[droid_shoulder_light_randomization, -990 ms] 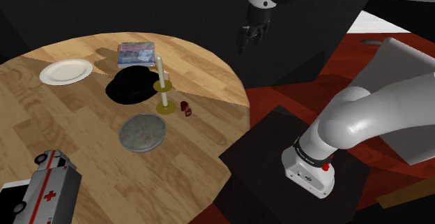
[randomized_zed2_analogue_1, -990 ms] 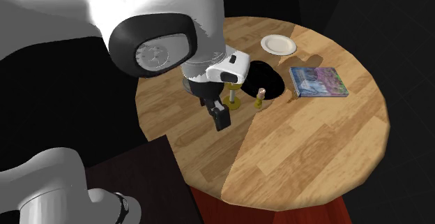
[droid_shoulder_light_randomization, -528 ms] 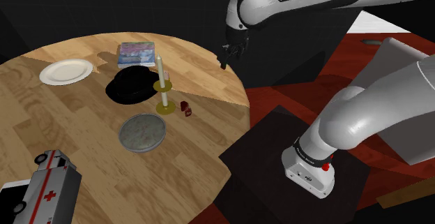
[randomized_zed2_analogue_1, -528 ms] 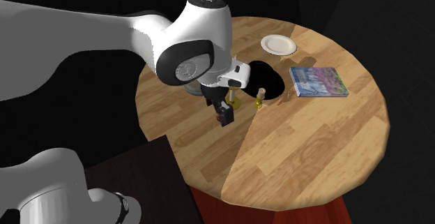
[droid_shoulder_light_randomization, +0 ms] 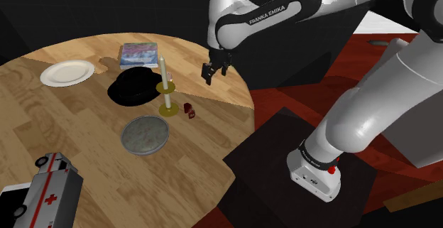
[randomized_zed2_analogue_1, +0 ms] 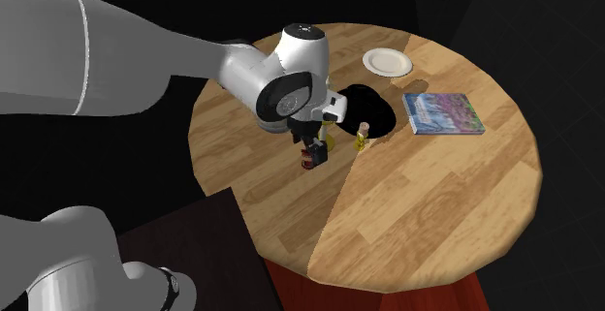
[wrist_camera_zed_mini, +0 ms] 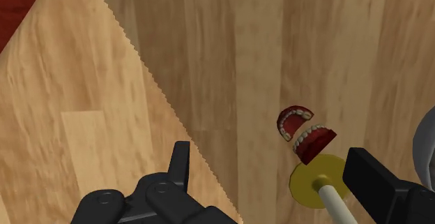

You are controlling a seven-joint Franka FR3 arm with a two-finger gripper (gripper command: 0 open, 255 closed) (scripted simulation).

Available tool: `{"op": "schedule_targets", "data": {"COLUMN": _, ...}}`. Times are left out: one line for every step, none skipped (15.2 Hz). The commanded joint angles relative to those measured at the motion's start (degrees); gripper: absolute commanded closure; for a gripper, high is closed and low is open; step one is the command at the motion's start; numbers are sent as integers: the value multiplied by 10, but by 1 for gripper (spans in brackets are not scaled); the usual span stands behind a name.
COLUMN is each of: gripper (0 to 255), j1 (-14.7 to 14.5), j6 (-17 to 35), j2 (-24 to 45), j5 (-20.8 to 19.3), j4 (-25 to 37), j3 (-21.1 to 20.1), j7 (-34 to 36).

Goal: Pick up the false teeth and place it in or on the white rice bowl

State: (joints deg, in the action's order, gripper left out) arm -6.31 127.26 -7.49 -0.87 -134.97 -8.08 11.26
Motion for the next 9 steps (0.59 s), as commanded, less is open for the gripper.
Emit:
{"op": "schedule_targets", "data": {"gripper": 0, "j1": -5, "j6": 32, "j2": 50, "j5": -4, "j4": 15, "j3": -8, "j7": 13}}
{"op": "schedule_targets", "data": {"gripper": 0, "j1": -8, "j6": 42, "j2": 70, "j5": -7, "j4": 23, "j3": -12, "j7": 19}}
{"op": "schedule_targets", "data": {"gripper": 0, "j1": -11, "j6": 52, "j2": 91, "j5": -9, "j4": 32, "j3": -15, "j7": 25}}
{"op": "schedule_targets", "data": {"gripper": 0, "j1": -14, "j6": 62, "j2": 112, "j5": -12, "j4": 41, "j3": -17, "j7": 30}}
{"op": "schedule_targets", "data": {"gripper": 0, "j1": -17, "j6": 70, "j2": 133, "j5": -16, "j4": 52, "j3": -19, "j7": 36}}
{"op": "schedule_targets", "data": {"gripper": 0, "j1": -20, "j6": 79, "j2": 154, "j5": -19, "j4": 62, "j3": -21, "j7": 42}}
{"op": "schedule_targets", "data": {"gripper": 0, "j1": -24, "j6": 86, "j2": 175, "j5": -23, "j4": 74, "j3": -23, "j7": 48}}
{"op": "schedule_targets", "data": {"gripper": 0, "j1": -28, "j6": 93, "j2": 196, "j5": -27, "j4": 86, "j3": -24, "j7": 53}}
{"op": "schedule_targets", "data": {"gripper": 0, "j1": -32, "j6": 100, "j2": 217, "j5": -31, "j4": 99, "j3": -25, "j7": 59}}
